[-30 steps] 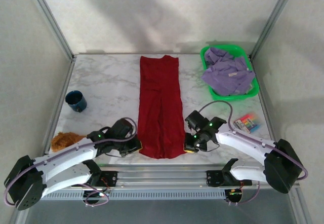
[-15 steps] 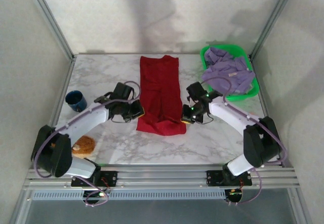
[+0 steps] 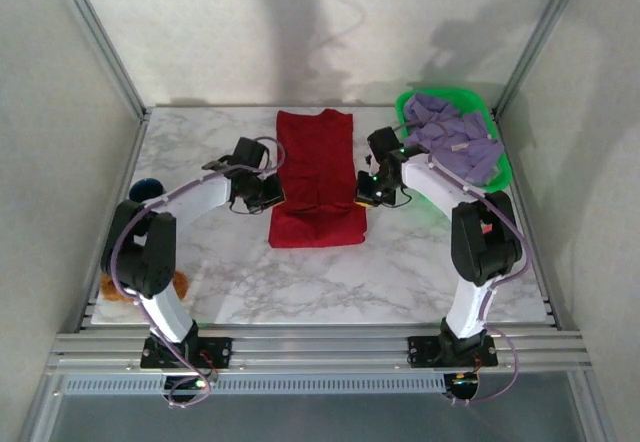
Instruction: Fold and stack the t-shirts
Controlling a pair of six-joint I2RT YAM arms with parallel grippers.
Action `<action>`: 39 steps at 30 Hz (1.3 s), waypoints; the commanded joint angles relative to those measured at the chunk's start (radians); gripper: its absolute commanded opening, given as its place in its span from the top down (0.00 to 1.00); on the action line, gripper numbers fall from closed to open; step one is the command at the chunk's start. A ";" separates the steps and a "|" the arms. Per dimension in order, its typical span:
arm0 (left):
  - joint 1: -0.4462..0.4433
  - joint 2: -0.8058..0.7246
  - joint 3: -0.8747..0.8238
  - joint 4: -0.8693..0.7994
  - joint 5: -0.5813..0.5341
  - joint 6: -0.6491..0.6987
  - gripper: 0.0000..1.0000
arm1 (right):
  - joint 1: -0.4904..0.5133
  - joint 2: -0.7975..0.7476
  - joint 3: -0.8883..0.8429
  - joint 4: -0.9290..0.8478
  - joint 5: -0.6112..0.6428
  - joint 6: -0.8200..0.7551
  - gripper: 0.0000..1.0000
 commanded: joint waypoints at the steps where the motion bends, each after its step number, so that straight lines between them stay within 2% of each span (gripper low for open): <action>1: 0.020 0.021 0.074 0.011 -0.010 0.049 1.00 | -0.007 0.028 0.070 -0.033 -0.006 -0.051 1.00; 10: 0.062 -0.003 0.061 0.064 0.022 0.045 1.00 | -0.019 0.039 0.090 0.076 -0.073 -0.111 1.00; 17: 0.082 0.038 0.083 0.103 0.057 0.064 1.00 | -0.050 0.075 0.100 0.141 -0.071 -0.132 1.00; 23: 0.114 0.126 0.130 0.114 0.087 0.085 1.00 | -0.083 0.172 0.178 0.124 -0.119 -0.149 1.00; 24: 0.120 0.145 0.134 0.122 0.102 0.087 1.00 | -0.086 0.190 0.203 0.104 -0.123 -0.164 0.92; 25: 0.126 0.163 0.141 0.131 0.117 0.089 0.95 | -0.089 0.204 0.229 0.085 -0.126 -0.175 0.77; 27: 0.134 0.178 0.140 0.158 0.119 0.091 0.92 | -0.096 0.216 0.260 0.057 -0.123 -0.186 0.58; 28: 0.137 0.180 0.140 0.174 0.122 0.093 0.86 | -0.102 0.217 0.271 0.048 -0.118 -0.190 0.53; 29: 0.141 0.179 0.142 0.183 0.122 0.094 0.75 | -0.109 0.214 0.280 0.035 -0.107 -0.190 0.49; 30: 0.145 0.173 0.142 0.191 0.118 0.094 0.60 | -0.113 0.206 0.289 0.022 -0.100 -0.192 0.45; 33: 0.145 0.142 0.139 0.204 0.104 0.084 0.55 | -0.120 0.159 0.276 0.000 -0.083 -0.182 0.39; 39: 0.112 0.084 0.083 0.209 0.091 0.074 0.55 | -0.087 0.065 0.139 0.053 -0.131 -0.101 0.40</action>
